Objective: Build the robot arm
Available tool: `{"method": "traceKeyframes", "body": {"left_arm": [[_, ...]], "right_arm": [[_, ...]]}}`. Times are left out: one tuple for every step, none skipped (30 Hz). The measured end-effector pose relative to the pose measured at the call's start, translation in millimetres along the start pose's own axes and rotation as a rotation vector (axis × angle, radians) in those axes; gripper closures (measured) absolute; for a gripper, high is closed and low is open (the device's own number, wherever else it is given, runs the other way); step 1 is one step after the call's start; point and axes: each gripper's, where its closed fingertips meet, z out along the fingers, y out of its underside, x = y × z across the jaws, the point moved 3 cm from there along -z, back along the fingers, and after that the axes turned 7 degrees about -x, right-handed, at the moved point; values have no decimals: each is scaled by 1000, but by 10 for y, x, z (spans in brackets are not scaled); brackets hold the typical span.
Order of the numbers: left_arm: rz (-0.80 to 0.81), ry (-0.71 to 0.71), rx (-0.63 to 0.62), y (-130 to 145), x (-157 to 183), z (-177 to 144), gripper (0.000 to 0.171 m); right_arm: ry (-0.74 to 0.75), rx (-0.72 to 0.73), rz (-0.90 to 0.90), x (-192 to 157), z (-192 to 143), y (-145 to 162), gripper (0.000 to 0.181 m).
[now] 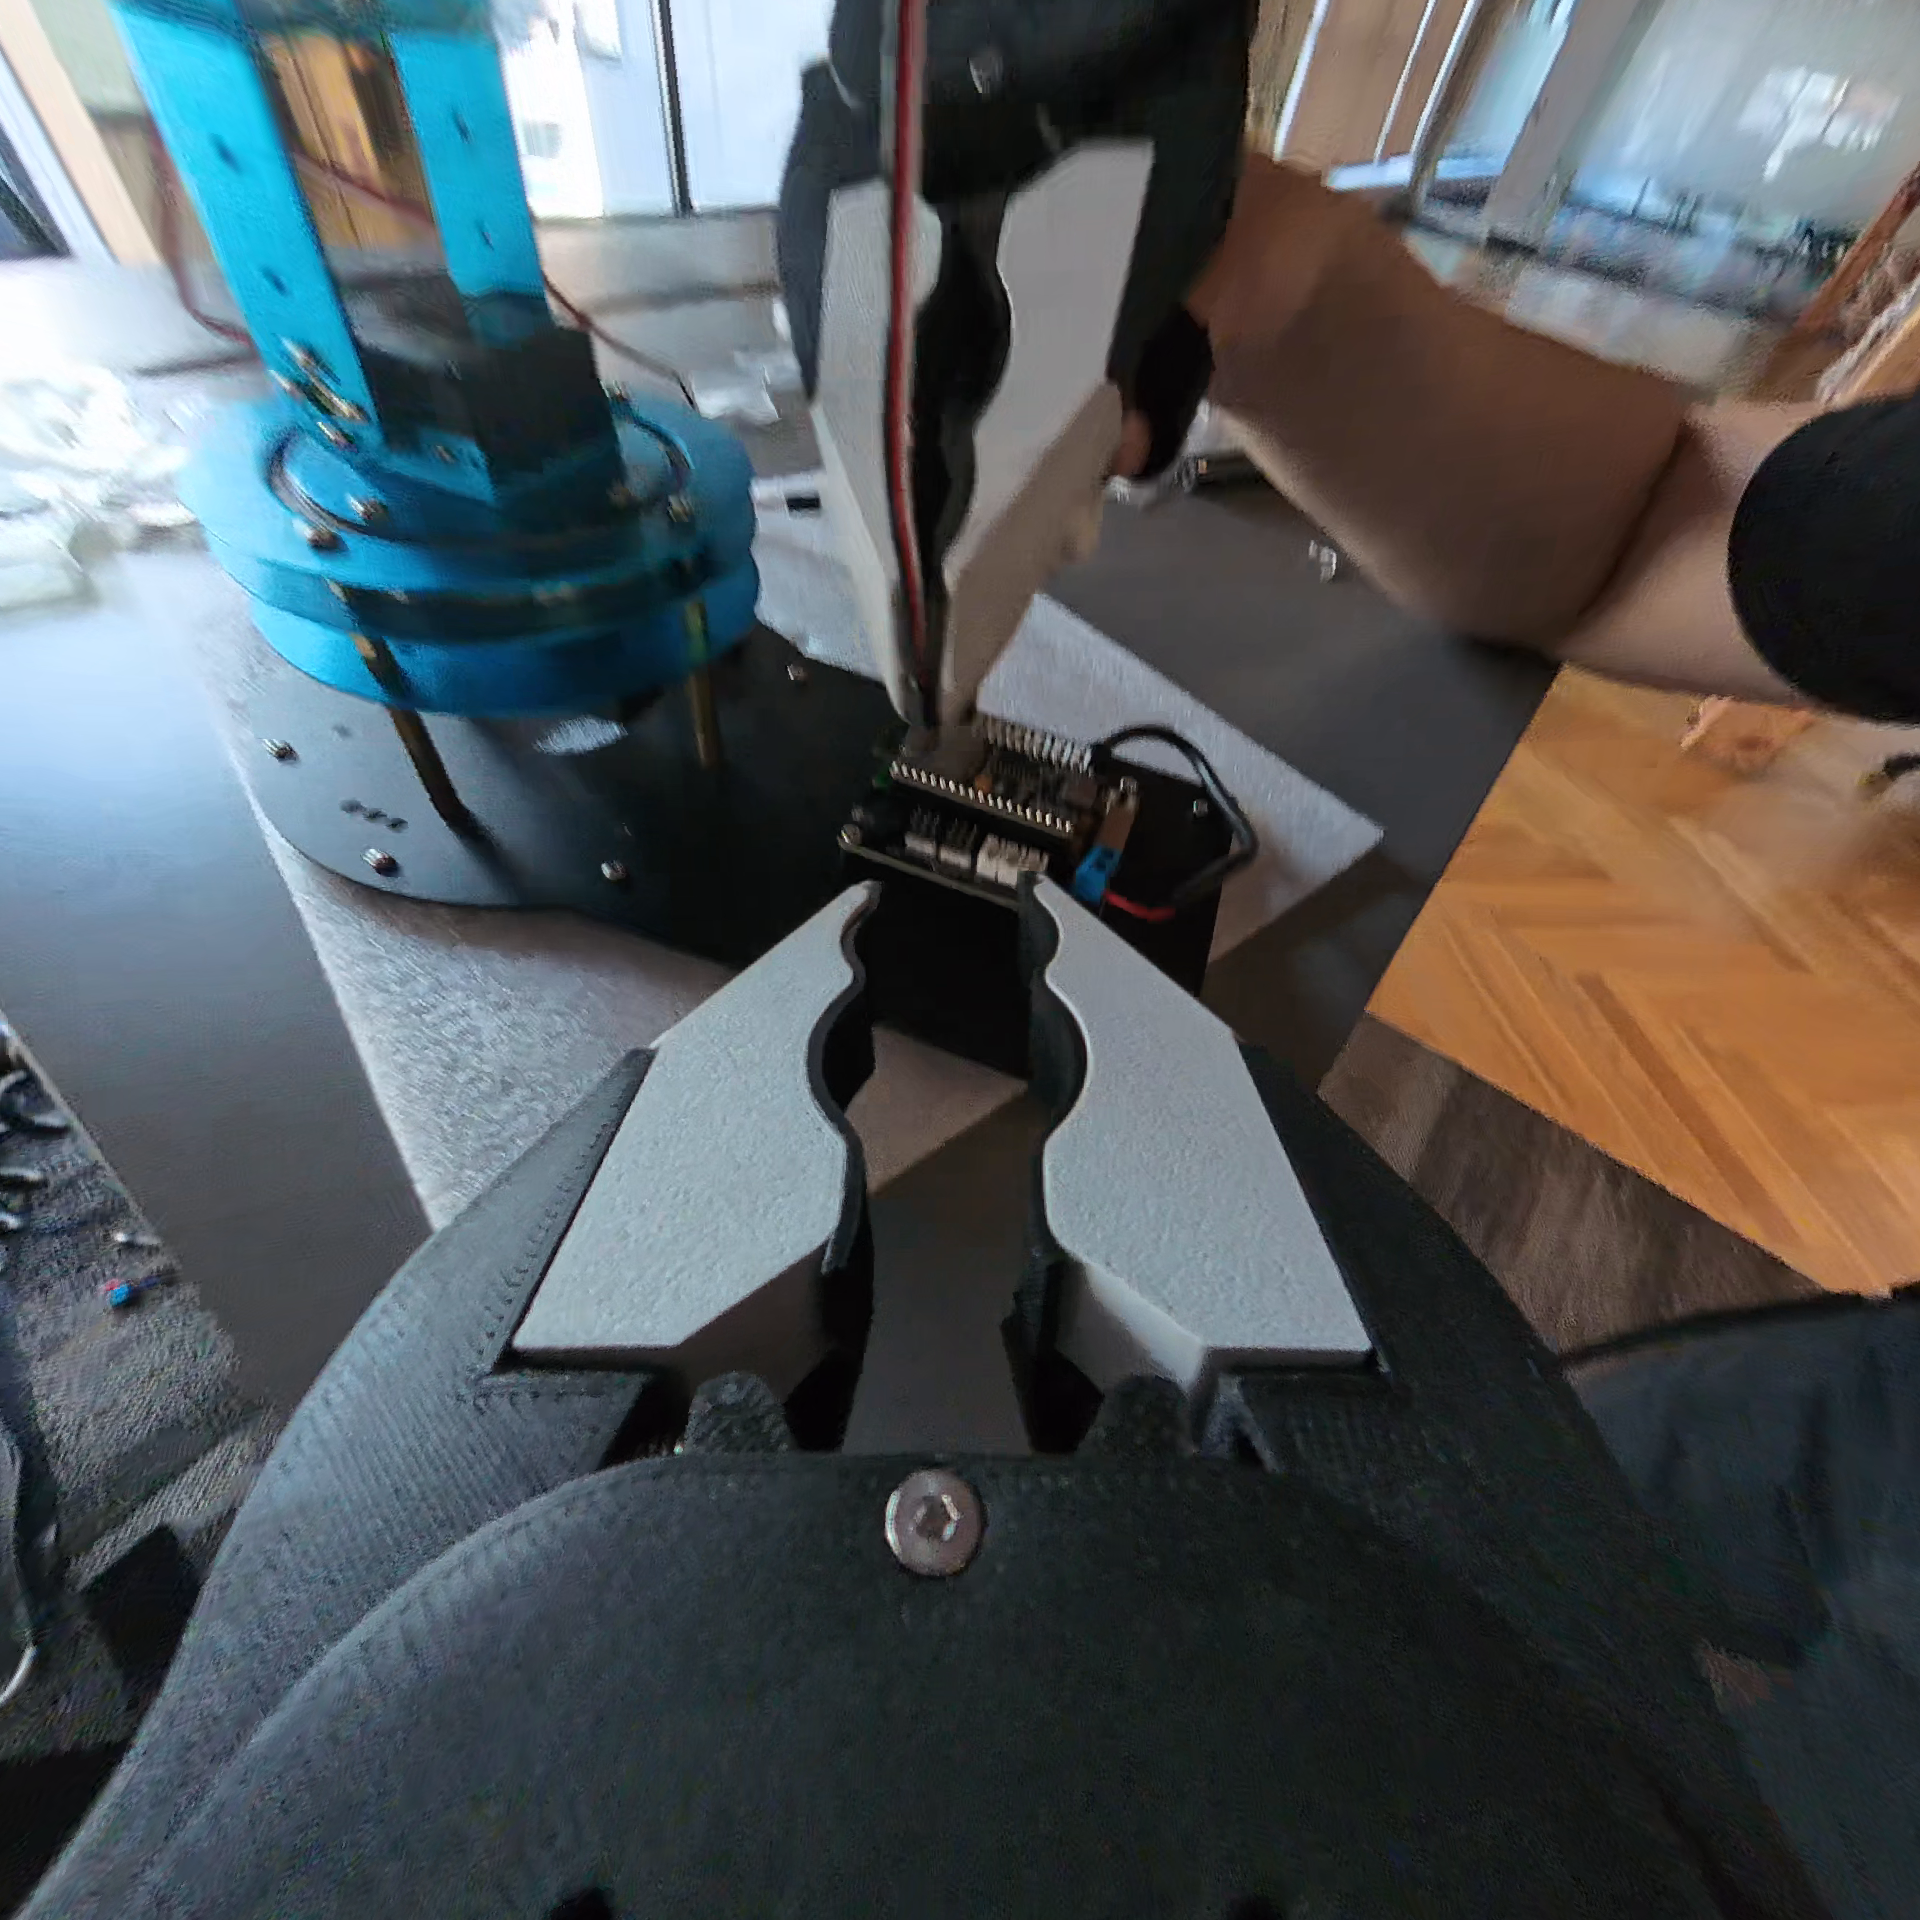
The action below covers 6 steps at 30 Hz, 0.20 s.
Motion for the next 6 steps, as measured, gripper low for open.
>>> {"method": "traceKeyframes", "body": {"left_arm": [[-3, -5, 36, -56, -12, -38, 151], [-18, 13, 61, -104, -12, -66, 149], [-45, 61, 78, -144, 5, -83, 149], [-86, 125, 98, -186, 23, -96, 149], [-132, 199, 127, -235, 40, -112, 150], [-181, 293, 165, -295, 76, -134, 153]], "right_arm": [[-10, 15, -18, -35, -9, -25, 178], [-28, 37, -34, -79, -25, -58, 178], [-62, 66, -51, -141, -46, -98, 178], [-85, 97, -56, -179, -70, -137, 178], [-113, 129, -65, -222, -94, -176, 178], [-149, 168, -87, -278, -120, -217, 179]]}}
